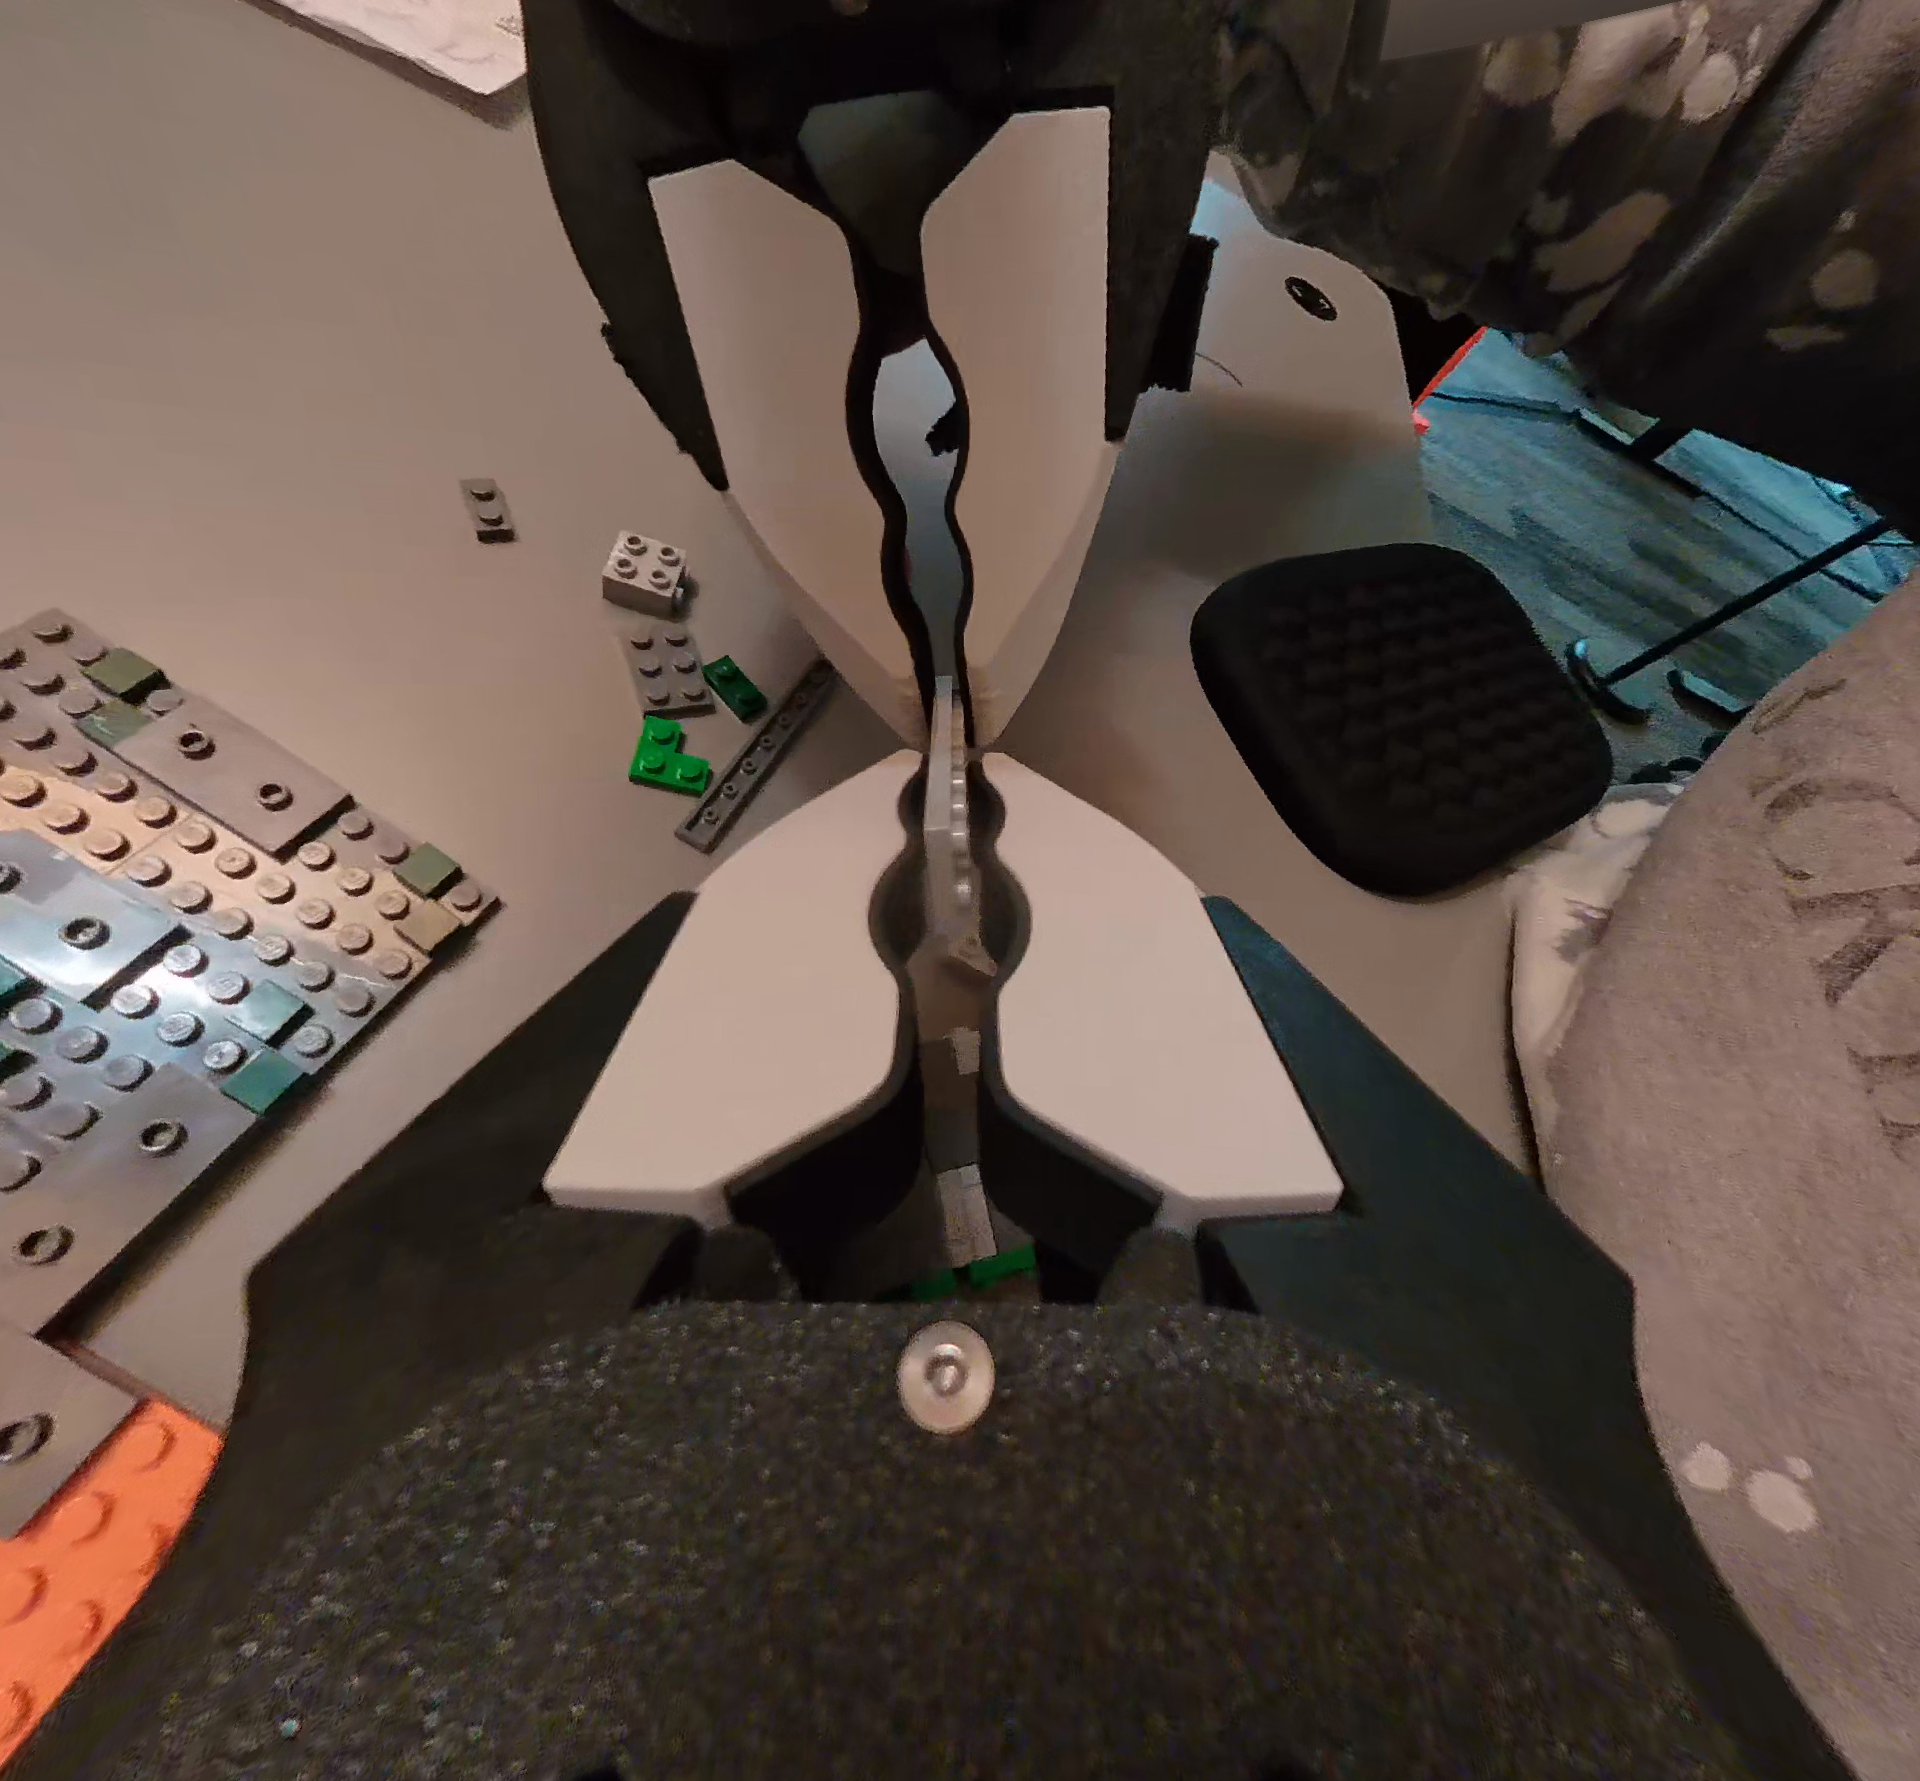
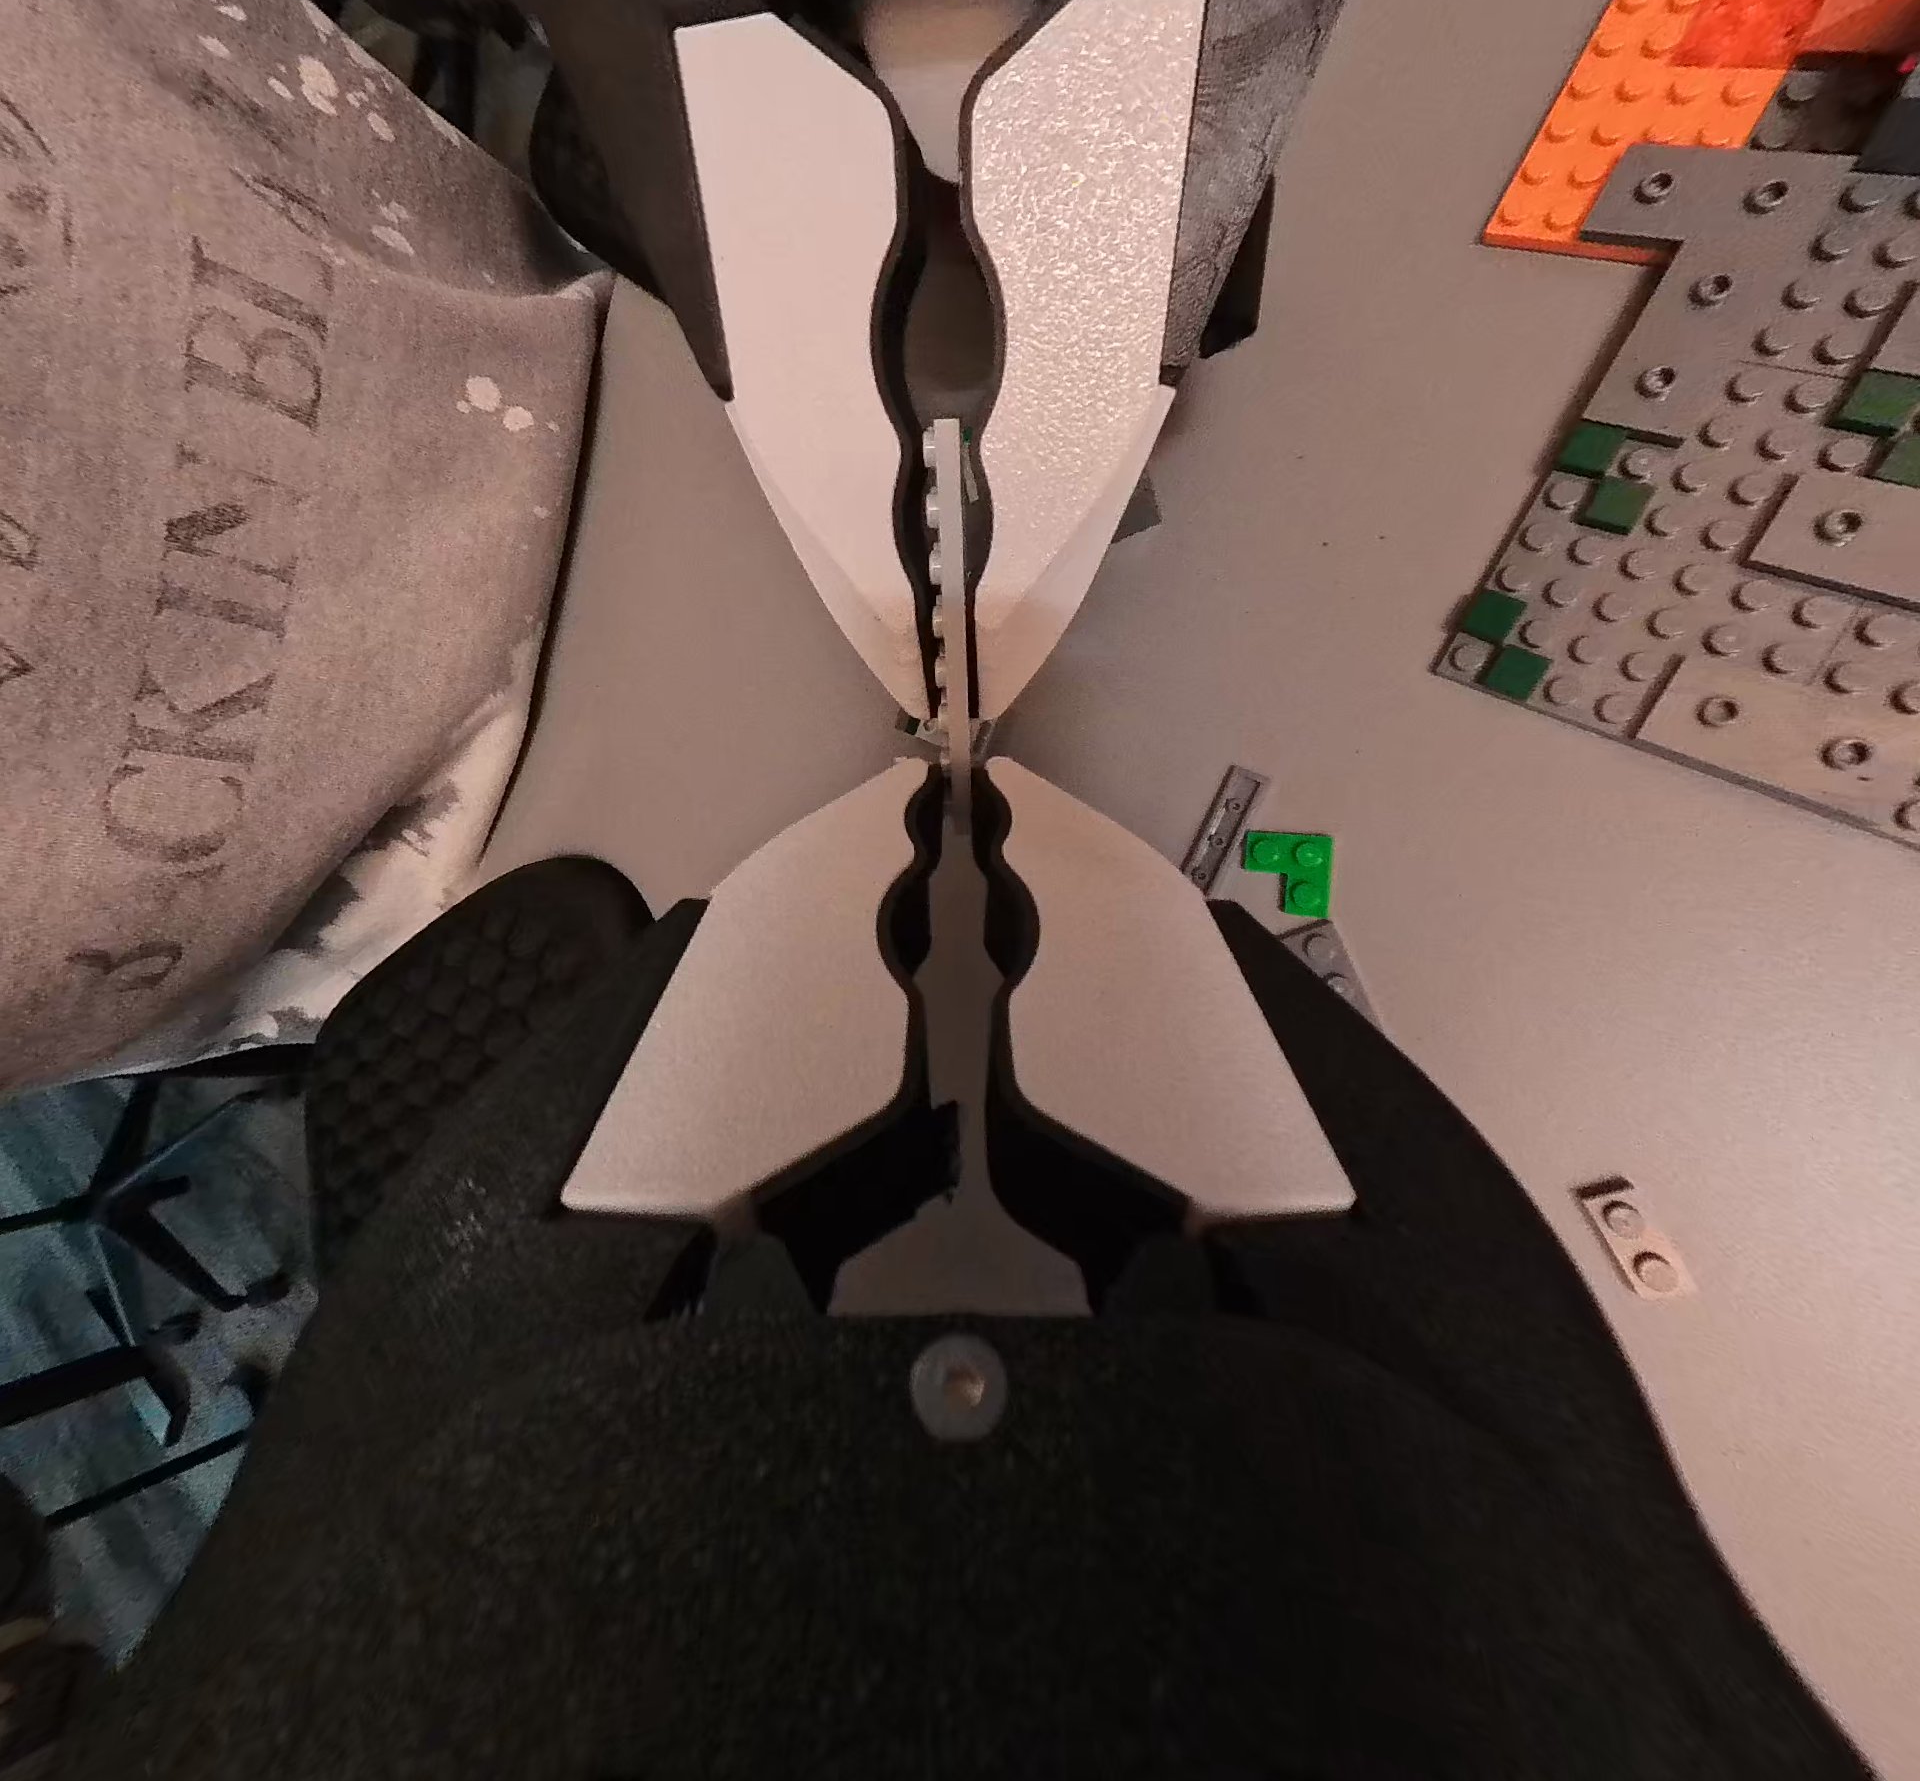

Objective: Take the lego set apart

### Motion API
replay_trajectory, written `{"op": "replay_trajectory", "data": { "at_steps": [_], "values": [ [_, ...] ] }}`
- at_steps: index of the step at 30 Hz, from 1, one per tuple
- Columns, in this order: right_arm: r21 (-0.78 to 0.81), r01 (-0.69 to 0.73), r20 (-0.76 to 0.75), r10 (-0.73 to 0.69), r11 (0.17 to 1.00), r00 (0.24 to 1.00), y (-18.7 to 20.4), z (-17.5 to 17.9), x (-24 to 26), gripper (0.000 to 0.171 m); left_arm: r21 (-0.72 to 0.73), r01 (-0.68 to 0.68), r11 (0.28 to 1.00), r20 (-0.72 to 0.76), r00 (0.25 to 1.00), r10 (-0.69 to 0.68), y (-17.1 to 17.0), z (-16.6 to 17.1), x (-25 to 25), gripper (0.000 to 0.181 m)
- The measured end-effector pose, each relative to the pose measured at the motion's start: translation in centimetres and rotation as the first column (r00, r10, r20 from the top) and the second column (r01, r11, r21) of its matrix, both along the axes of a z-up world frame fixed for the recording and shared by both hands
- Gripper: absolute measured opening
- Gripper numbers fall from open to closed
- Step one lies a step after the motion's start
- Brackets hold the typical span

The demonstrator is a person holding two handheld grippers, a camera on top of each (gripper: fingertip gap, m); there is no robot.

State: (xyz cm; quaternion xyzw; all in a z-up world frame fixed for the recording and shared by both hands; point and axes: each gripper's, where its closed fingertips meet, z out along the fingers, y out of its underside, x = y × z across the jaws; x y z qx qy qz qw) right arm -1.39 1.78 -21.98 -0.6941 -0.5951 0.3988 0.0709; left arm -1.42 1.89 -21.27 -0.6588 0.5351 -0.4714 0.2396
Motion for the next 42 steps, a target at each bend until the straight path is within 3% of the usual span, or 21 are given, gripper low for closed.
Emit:
{"op": "replay_trajectory", "data": {
  "at_steps": [4, 6, 12, 14, 15, 16, 39, 41, 42],
  "values": [
    [0.006, 0.002, -0.002, -0.002, 1.0, 1.0, 0.0, -0.1, 0.1, 0.005, -0.003, 0.006, 1.0, 0.015, 1.0, -0.006, -0.3, 0.2, 0.2, 0.017],
    [0.006, 0.0, -0.011, 0.0, 1.0, 1.0, 0.0, 0.0, 0.0, 0.005, 0.0, -0.008, 1.0, 0.013, 1.0, 0.008, 0.0, 0.2, 0.2, 0.006],
    [0.018, -0.003, -0.017, 0.003, 1.0, 1.0, -0.1, 0.2, -0.1, 0.005, 0.003, -0.003, 1.0, 0.021, 1.0, 0.002, -0.1, 0.4, 0.1, 0.006],
    [0.025, 0.0, -0.018, 0.0, 1.0, 1.0, 0.0, 0.2, 0.0, 0.005, 0.01, -0.001, 1.0, 0.034, 0.999, 0.001, -0.1, 0.6, 0.1, 0.018],
    [0.026, 0.001, -0.019, -0.001, 1.0, 1.0, 0.0, 0.3, 0.0, 0.005, 0.009, -0.002, 1.0, 0.03, 1.0, 0.002, -0.1, 0.6, 0.1, 0.018],
    [0.026, 0.001, -0.024, 0.0, 1.0, 1.0, 0.0, 0.3, -0.1, 0.005, 0.009, -0.009, 1.0, 0.026, 1.0, 0.009, 0.0, 0.5, 0.1, 0.005],
    [0.07, 0.012, -0.031, -0.01, 0.997, 0.999, 0.2, 0.7, -0.2, 0.005, 0.021, -0.033, 0.999, 0.077, 0.997, 0.031, 0.4, 1.3, 0.0, 0.005],
    [0.067, 0.019, -0.034, -0.017, 0.998, 0.999, 0.2, 0.7, -0.2, 0.005, 0.007, -0.035, 0.999, 0.083, 0.996, 0.035, 0.4, 1.3, 0.0, 0.016],
    [0.064, 0.017, -0.036, -0.015, 0.998, 0.999, 0.2, 0.7, -0.2, 0.005, 0.003, -0.03, 1.0, 0.069, 0.997, 0.03, 0.3, 1.1, 0.0, 0.005]
  ]
}}
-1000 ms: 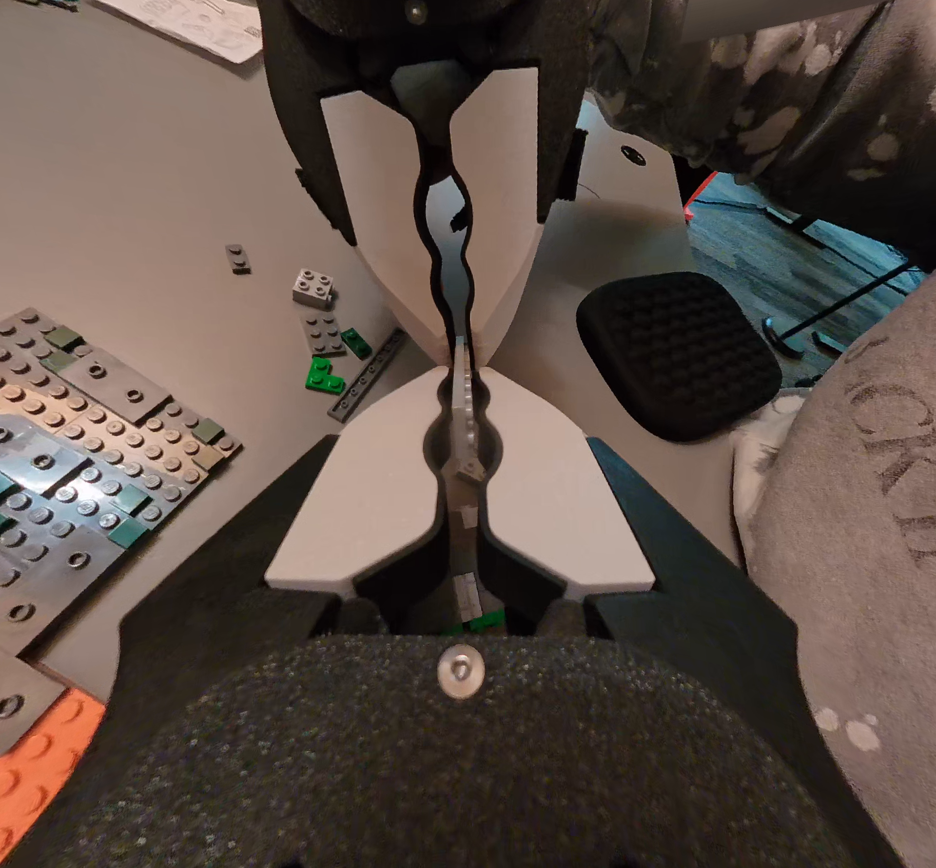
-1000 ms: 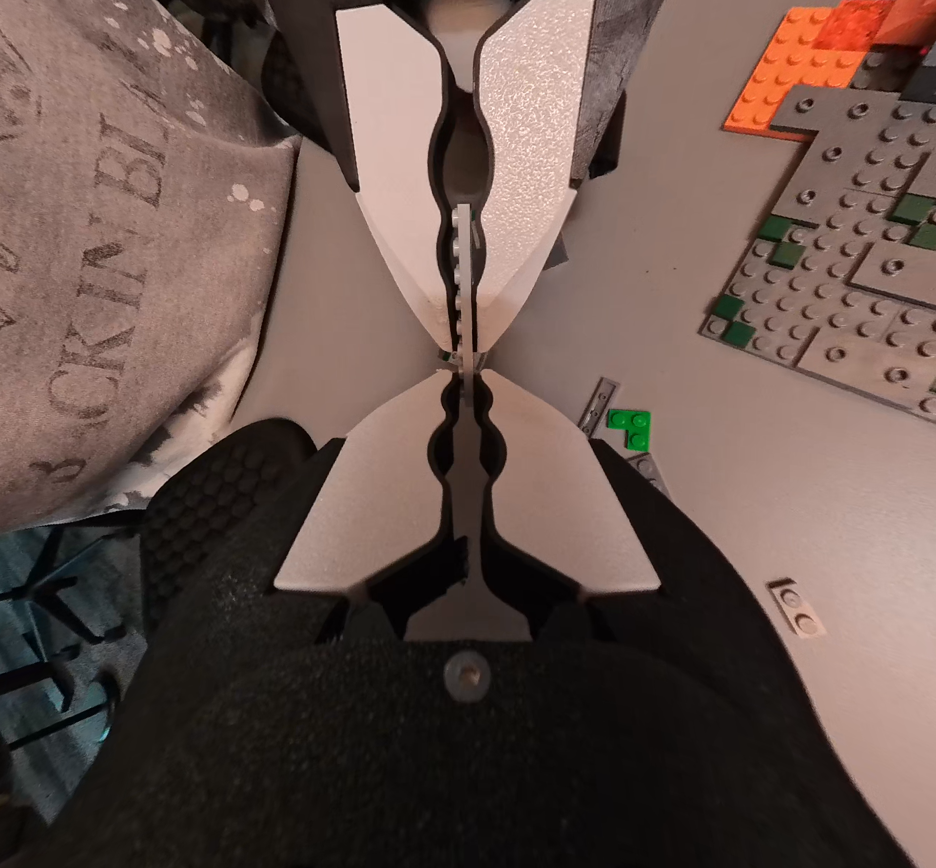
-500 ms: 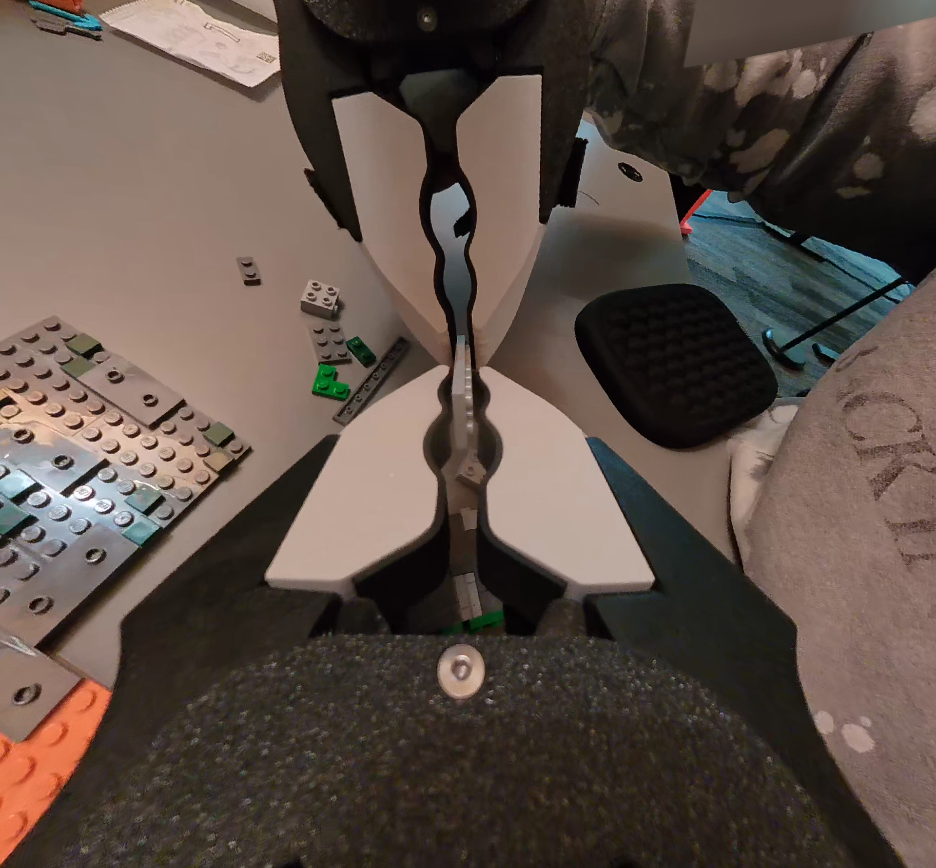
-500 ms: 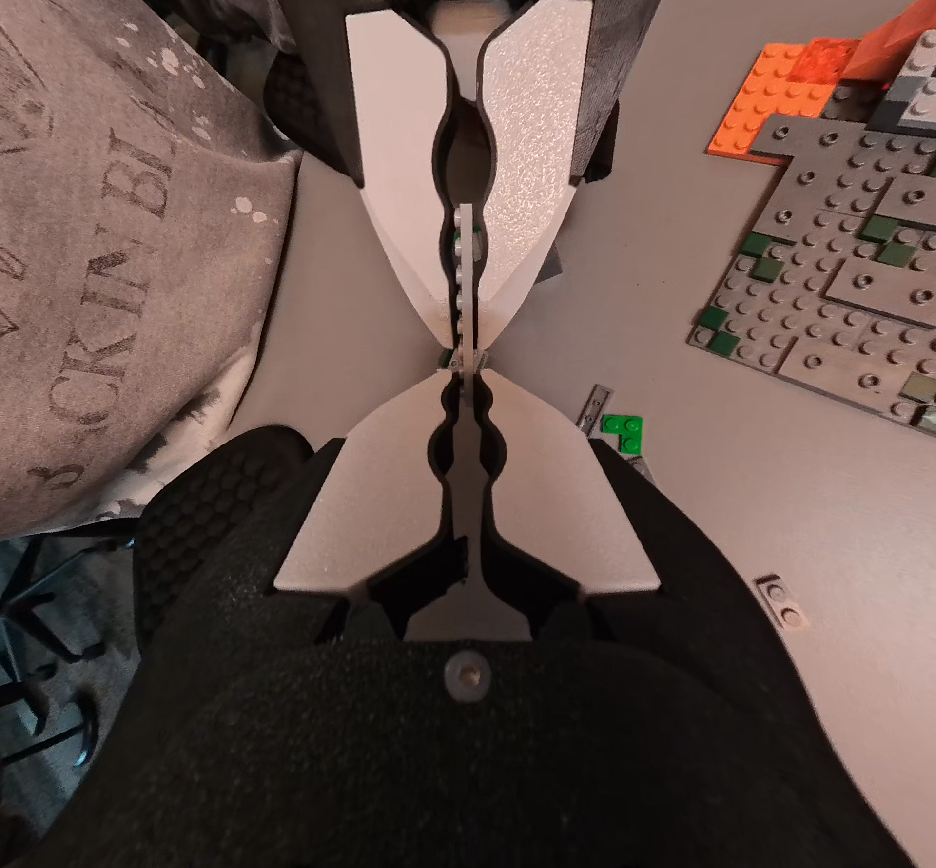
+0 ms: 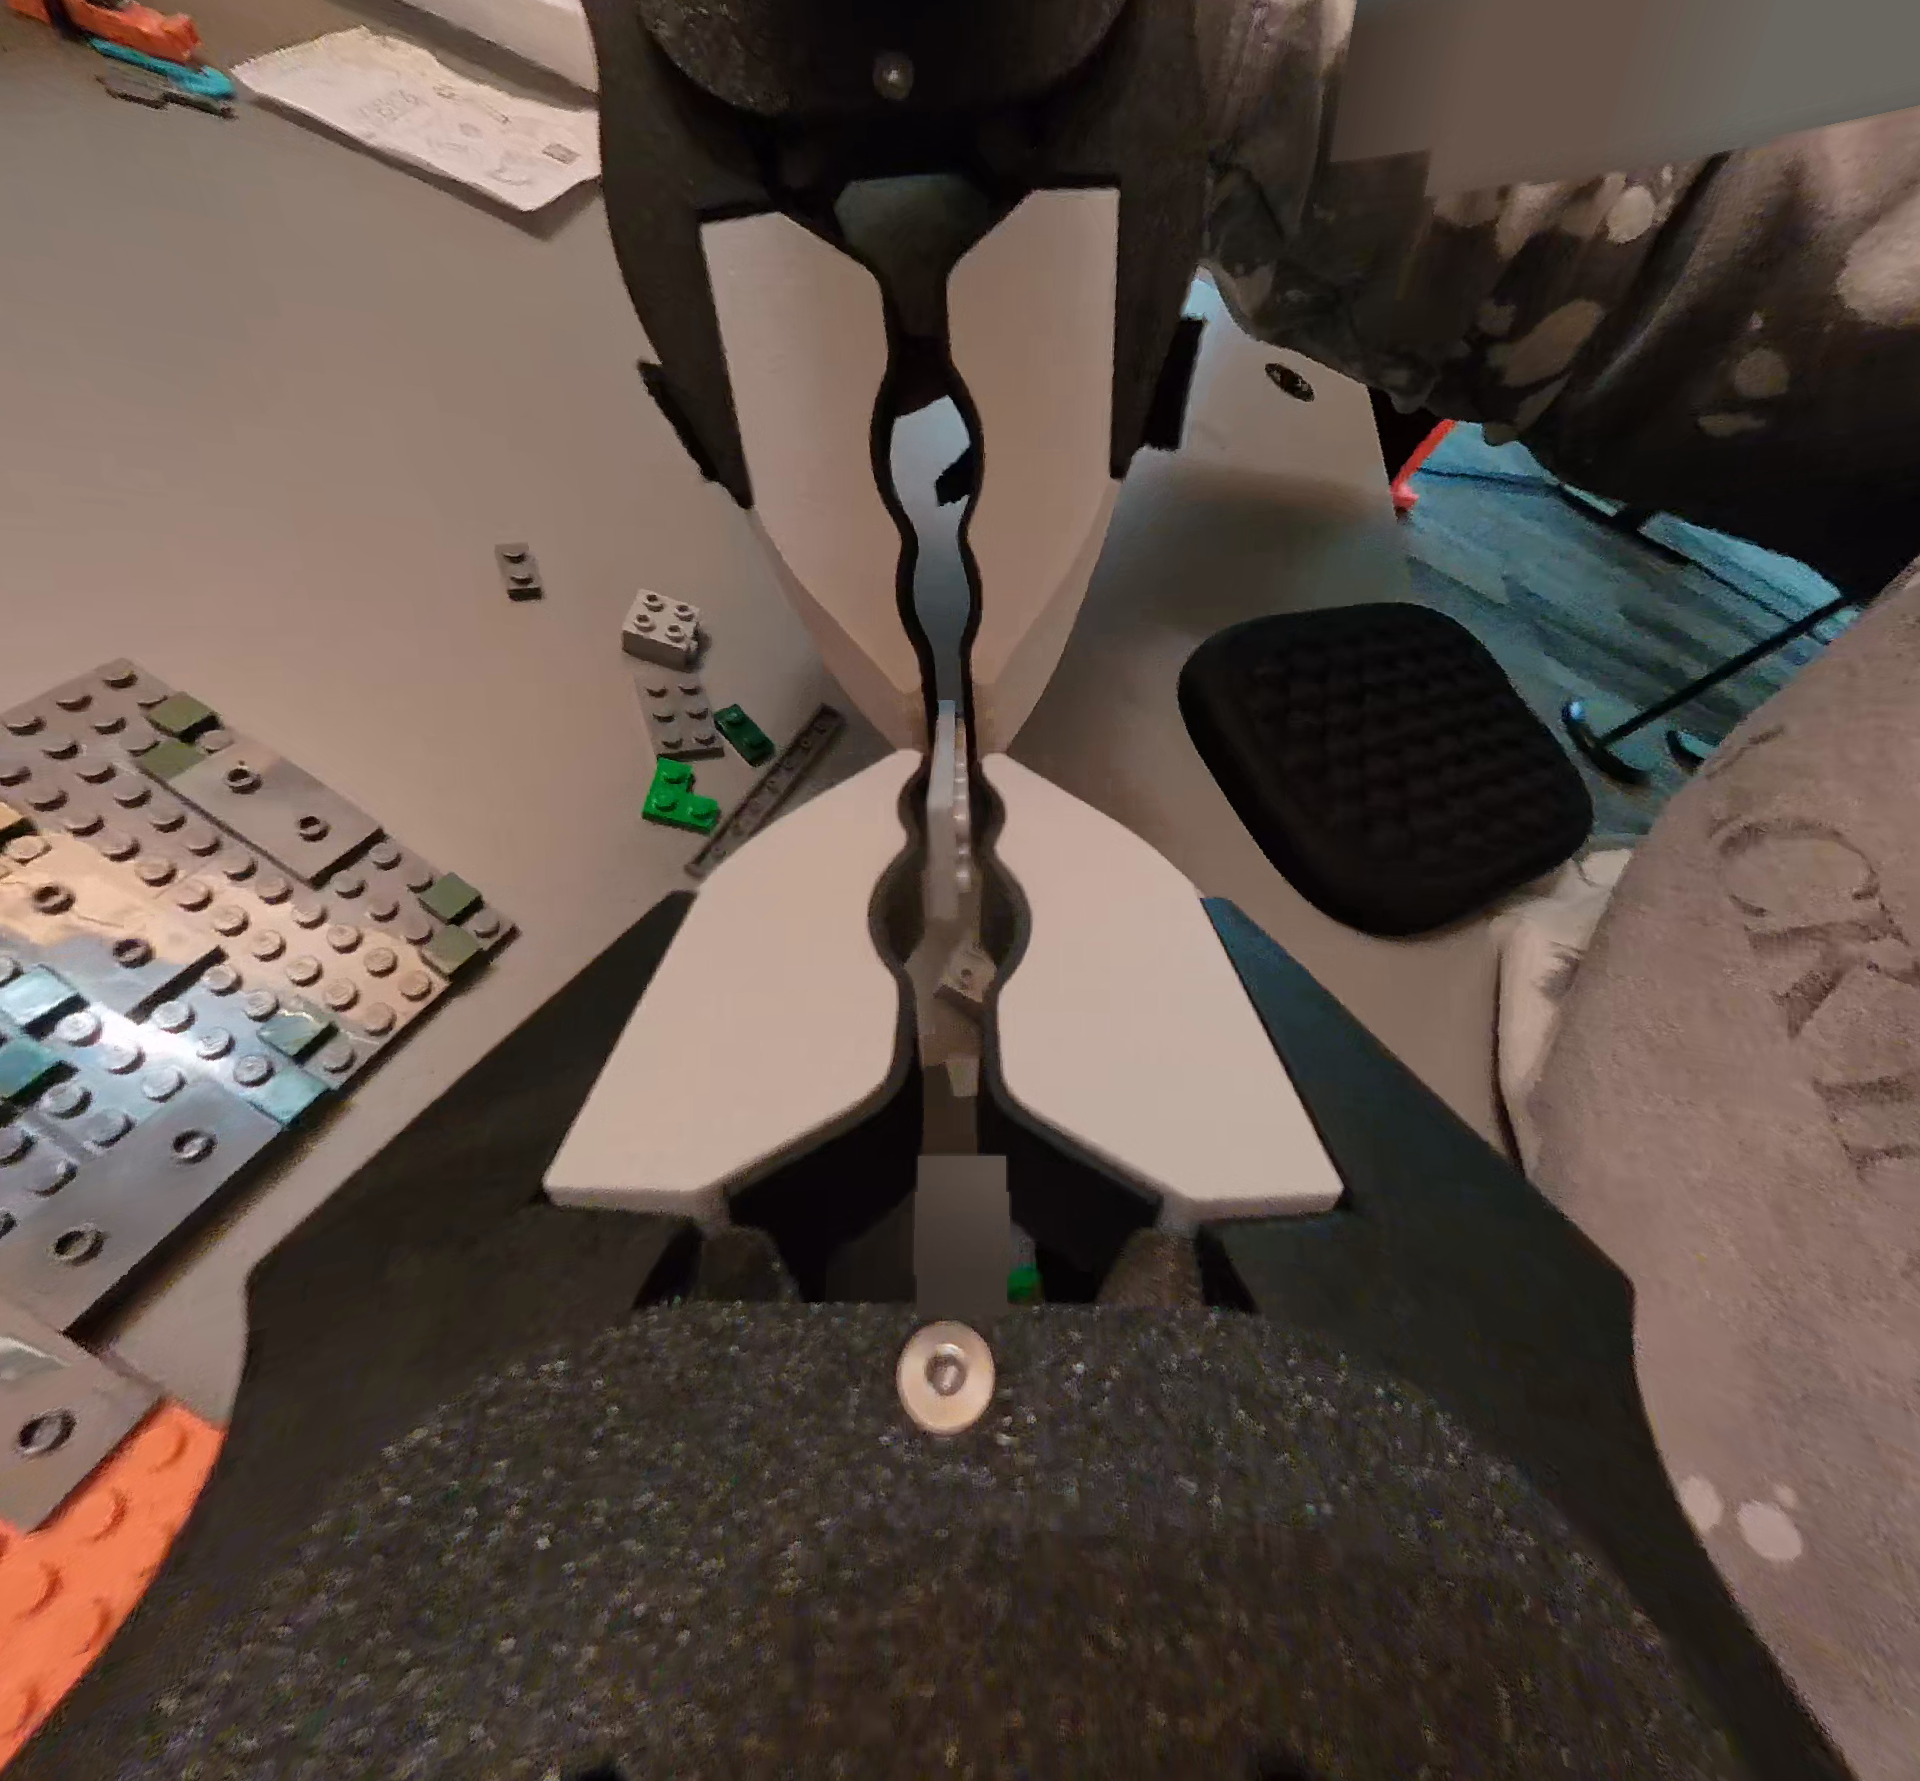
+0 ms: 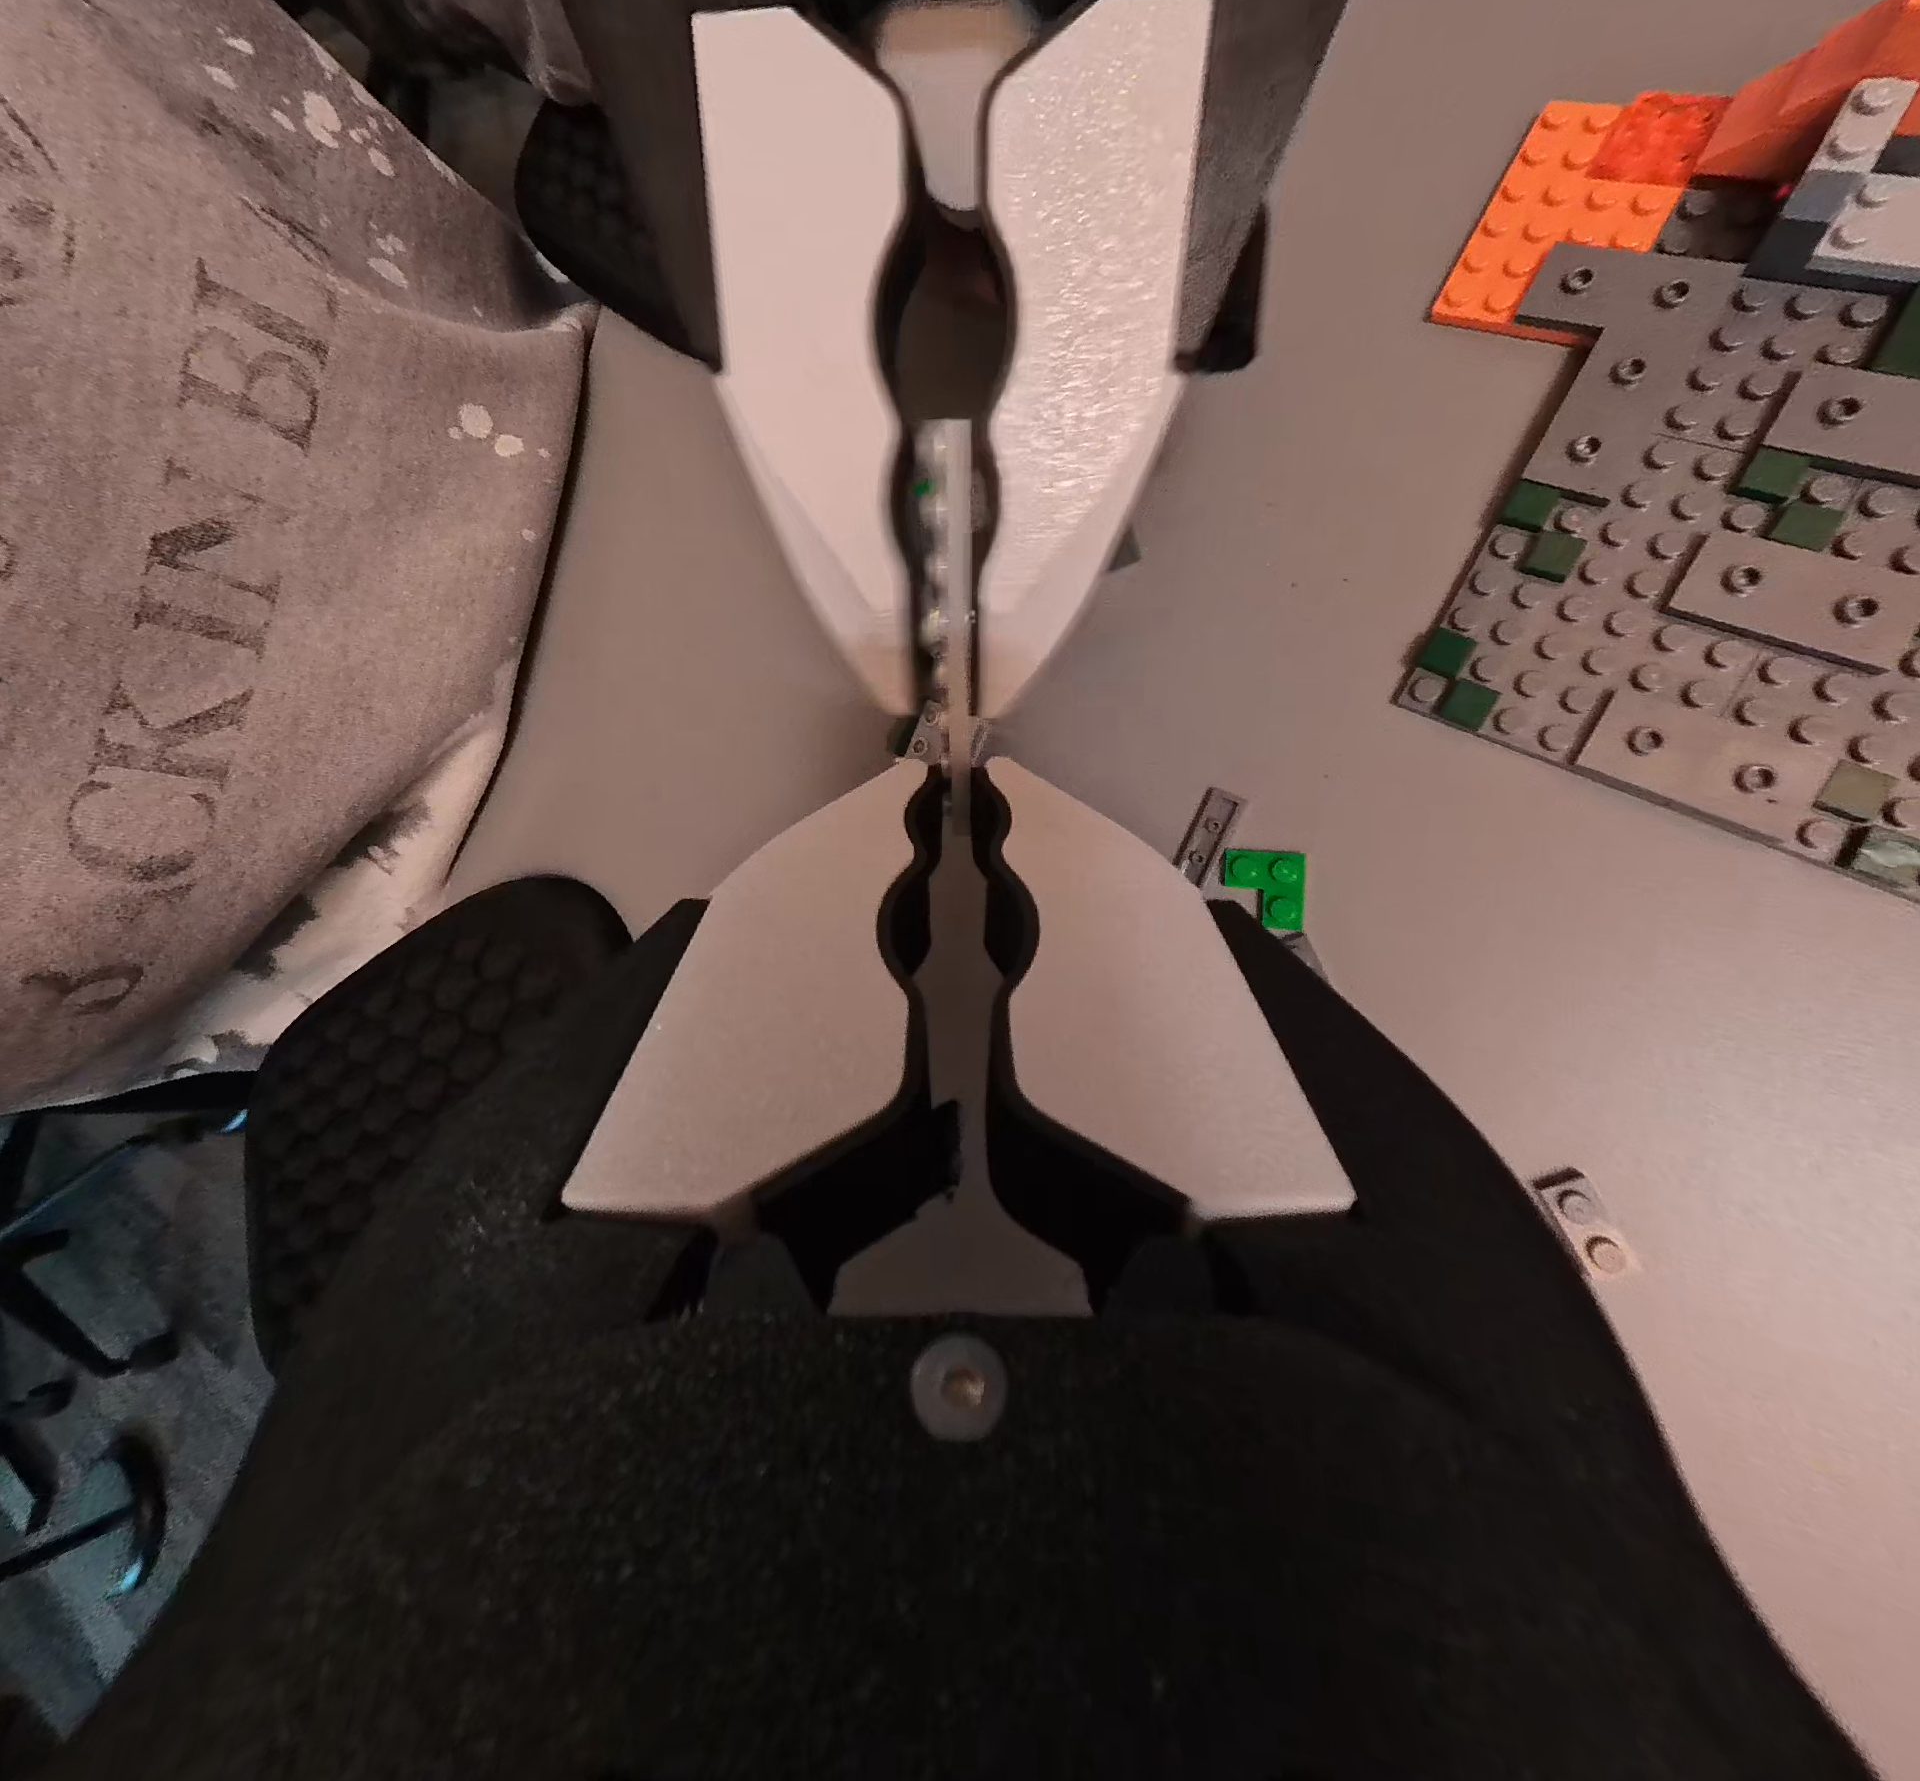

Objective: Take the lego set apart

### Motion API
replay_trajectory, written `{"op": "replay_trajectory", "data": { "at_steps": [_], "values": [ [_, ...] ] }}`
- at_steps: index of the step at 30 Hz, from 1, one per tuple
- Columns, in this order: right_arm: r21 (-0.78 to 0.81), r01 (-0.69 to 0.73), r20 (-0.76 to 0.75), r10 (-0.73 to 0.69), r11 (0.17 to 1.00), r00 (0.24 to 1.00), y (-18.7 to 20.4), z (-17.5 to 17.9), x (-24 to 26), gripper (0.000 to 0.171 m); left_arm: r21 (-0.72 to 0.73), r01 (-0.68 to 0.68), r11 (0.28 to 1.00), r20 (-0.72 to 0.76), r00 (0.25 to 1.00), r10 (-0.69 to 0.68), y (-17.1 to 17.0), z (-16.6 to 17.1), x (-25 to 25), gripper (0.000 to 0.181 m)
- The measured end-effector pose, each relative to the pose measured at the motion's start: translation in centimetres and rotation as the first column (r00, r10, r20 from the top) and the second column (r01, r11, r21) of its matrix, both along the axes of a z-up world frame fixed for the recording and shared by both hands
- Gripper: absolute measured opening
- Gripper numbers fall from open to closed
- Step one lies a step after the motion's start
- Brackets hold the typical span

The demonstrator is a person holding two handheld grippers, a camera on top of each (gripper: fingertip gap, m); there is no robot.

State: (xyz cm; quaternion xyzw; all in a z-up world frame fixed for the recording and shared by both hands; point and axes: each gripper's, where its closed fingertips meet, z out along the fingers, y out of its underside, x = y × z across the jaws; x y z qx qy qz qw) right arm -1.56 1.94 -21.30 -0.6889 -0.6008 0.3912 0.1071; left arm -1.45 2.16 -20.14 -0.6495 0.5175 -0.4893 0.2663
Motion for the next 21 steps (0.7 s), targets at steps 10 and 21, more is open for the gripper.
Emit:
{"op": "replay_trajectory", "data": {
  "at_steps": [10, 21],
  "values": [
    [0.024, 0.007, -0.021, -0.006, 1.0, 1.0, -0.2, 0.5, 0.0, 0.005, 0.052, 0.017, 0.998, -0.011, 1.0, -0.017, -0.3, 0.0, 0.0, 0.006],
    [0.165, 0.044, -0.08, -0.032, 0.985, 0.996, -1.3, 1.6, -0.1, 0.005, 0.29, 0.034, 0.956, -0.001, 0.999, -0.035, -1.5, 0.5, 0.1, 0.005]
  ]
}}
